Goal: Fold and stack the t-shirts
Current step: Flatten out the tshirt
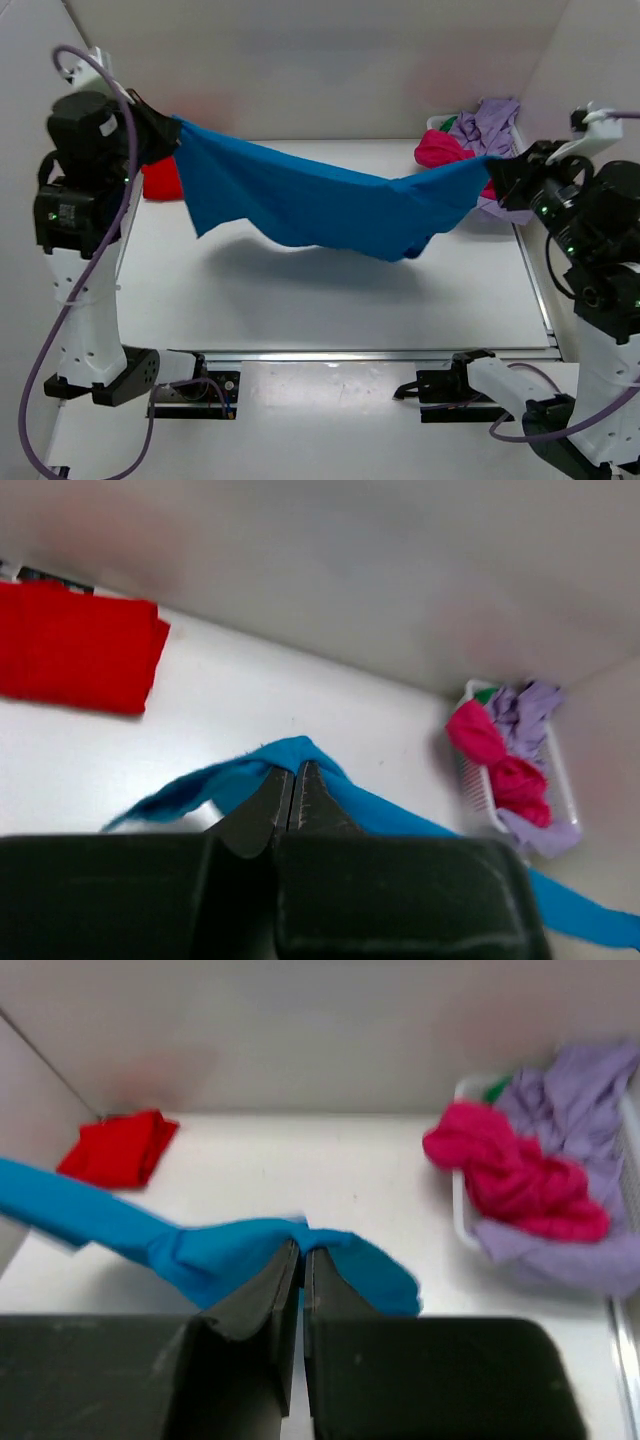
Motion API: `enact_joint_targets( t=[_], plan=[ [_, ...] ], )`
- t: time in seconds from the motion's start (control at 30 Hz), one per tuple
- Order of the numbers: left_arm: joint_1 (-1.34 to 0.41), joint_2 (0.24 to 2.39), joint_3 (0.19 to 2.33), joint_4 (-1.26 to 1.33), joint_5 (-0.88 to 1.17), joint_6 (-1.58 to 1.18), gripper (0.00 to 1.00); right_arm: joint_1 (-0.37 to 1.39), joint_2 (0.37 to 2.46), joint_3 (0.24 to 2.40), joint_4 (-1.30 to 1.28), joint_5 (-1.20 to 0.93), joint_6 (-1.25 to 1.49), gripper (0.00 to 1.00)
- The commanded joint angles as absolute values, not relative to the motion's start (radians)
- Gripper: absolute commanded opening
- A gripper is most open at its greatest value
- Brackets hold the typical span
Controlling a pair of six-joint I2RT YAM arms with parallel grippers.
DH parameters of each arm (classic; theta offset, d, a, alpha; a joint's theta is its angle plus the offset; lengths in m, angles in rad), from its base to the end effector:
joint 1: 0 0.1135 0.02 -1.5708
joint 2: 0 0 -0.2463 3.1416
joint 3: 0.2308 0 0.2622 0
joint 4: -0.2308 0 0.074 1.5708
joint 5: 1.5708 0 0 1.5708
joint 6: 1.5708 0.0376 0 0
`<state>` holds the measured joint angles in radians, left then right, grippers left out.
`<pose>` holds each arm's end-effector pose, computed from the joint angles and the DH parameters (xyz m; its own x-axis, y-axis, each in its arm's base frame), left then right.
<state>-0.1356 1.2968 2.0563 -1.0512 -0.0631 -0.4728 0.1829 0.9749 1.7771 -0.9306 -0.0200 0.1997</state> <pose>0.2024 -0.0252 0.5378 -0.2879 -0.4194 -0.8609 -0.0629 0.9053 -0.4200 0.1245 0.0238 0.5282 -0.1633 0.1715 -0.9715 -0.1724 0.9647 0.1993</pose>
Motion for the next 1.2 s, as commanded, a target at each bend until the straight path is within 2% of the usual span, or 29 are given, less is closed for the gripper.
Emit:
enact_joint_targets(
  t=[0.0, 0.1, 0.3, 0.43, 0.6, 0.7, 0.77, 0.8, 0.9, 1.17],
  plan=[
    [-0.166, 1.357, 2.309, -1.158, -0.158, -0.485, 0.00, 0.207, 1.077, 2.004, -0.933, -0.043, 0.146, 0.00],
    [-0.143, 1.431, 2.402, -1.166, -0.111, -0.499, 0.00, 0.197, 1.146, 2.106, -0.922, -0.093, 0.141, 0.00],
    [-0.101, 1.624, 2.416, -1.152, -0.049, -0.483, 0.00, 0.083, 1.290, 2.056, -0.796, -0.236, 0.153, 0.00],
    [-0.077, 1.805, 2.534, -1.170, -0.012, -0.480, 0.00, 0.136, 1.406, 2.002, -0.704, -0.141, 0.100, 0.00],
    [-0.051, 1.971, 2.670, -1.147, 0.035, -0.486, 0.00, 0.095, 1.555, 2.020, -0.623, -0.149, 0.100, 0.00],
    [-0.022, 2.045, 2.792, -1.144, 0.095, -0.497, 0.00, 0.133, 1.673, 2.208, -0.664, -0.080, 0.049, 0.00],
    [-0.020, 2.033, 2.815, -1.146, 0.097, -0.497, 0.00, 0.159, 1.762, 2.445, -0.762, -0.046, 0.034, 0.00],
    [-0.012, 2.022, 2.815, -1.141, 0.101, -0.491, 0.00, 0.166, 1.772, 2.485, -0.776, -0.040, 0.026, 0.00],
    [-0.011, 1.961, 2.792, -1.131, 0.126, -0.485, 0.00, 0.184, 1.657, 2.381, -0.687, -0.014, 0.017, 0.00],
    [-0.069, 1.830, 2.680, -1.183, 0.054, -0.450, 0.00, 0.144, 1.479, 2.229, -0.744, -0.003, 0.008, 0.00]
  ],
)
